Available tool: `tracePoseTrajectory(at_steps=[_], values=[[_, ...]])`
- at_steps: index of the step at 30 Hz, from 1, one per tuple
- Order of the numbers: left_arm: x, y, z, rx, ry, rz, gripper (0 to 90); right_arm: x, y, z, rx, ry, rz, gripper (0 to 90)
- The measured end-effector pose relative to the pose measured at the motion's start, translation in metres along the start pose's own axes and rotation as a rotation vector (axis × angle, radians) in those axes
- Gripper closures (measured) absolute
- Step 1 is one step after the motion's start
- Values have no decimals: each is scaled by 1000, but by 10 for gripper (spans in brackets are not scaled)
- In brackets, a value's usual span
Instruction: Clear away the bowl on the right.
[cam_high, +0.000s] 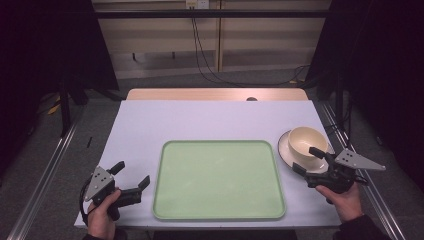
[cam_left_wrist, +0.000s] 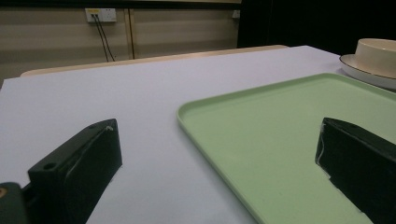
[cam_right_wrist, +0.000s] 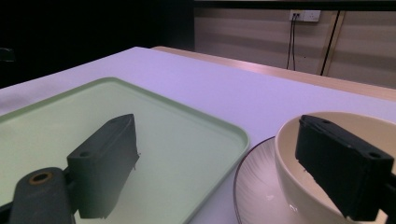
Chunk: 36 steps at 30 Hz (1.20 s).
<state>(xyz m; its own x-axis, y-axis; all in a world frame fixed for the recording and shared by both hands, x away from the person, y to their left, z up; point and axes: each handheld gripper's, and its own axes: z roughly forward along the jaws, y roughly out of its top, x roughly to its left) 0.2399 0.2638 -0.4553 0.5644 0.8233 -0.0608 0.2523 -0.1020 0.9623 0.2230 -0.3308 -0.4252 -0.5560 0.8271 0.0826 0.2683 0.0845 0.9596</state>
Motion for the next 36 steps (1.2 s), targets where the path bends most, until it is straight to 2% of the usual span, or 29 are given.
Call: tracePoseTrajectory(at_steps=[1,3,7,8,18,26,28,35,36], values=[[0,0,0,1,2,0,4,0,1,0,-4,-2,6,121],[0,0,0,3,2,3,4,-1,1,-1,-2,-19,-16,121],[0,0,0,3,2,3,4,-2,1,-1,-1,-20,-5,121],[0,0,0,4,3,3,4,-2,1,0,11,-4,-8,127],[0,0,0,3,-1,-1,4,-7,2,3,33,-14,-14,161],[0,0,0,3,0,-1,4,-17,5,-3,45,-22,7,179],[0,0,1,3,3,1,4,-21,8,-4,71,-23,10,181],[0,0,1,3,3,2,4,-25,13,-8,69,-22,22,188],[0,0,1,4,3,2,4,-26,14,-9,74,-15,28,218]])
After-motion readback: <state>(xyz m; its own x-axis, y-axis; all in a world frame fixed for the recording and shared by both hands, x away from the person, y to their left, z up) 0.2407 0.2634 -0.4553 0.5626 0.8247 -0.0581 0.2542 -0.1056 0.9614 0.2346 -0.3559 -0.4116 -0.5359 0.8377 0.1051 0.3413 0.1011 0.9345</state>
